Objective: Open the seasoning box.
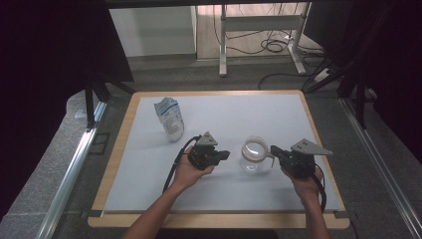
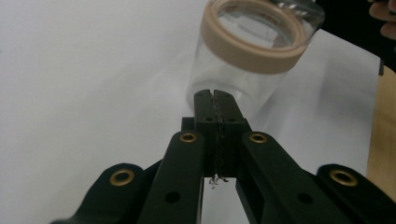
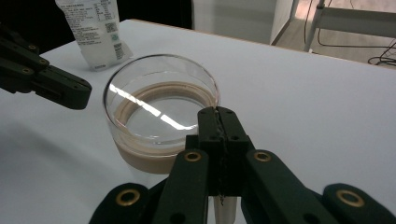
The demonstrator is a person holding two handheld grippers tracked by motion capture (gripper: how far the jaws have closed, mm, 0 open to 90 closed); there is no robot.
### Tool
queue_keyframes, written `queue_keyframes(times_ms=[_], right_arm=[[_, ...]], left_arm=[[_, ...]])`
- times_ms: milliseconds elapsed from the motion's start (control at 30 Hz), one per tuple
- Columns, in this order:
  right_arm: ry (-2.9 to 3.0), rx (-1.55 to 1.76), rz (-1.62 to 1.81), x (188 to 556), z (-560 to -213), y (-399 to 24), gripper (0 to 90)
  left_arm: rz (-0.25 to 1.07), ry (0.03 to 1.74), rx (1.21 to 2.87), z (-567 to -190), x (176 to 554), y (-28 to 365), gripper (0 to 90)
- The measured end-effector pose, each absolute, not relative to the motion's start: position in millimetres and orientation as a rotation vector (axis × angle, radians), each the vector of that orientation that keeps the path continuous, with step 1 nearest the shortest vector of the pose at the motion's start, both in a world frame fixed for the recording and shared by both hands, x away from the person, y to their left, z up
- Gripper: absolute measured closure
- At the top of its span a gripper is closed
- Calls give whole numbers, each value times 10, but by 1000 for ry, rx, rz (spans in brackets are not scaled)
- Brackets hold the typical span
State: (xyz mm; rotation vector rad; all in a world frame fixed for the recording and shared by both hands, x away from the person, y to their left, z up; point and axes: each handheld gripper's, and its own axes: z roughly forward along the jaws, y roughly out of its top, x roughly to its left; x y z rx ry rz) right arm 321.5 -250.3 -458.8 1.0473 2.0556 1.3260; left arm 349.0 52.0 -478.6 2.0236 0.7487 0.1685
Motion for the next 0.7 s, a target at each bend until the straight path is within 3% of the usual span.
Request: queue_keyframes(times_ms=[700], right_arm=[[2054, 1045, 1320, 3207, -4591, -2509, 897]], left_arm=[[149, 686, 2034, -4646, 3597, 216, 900]])
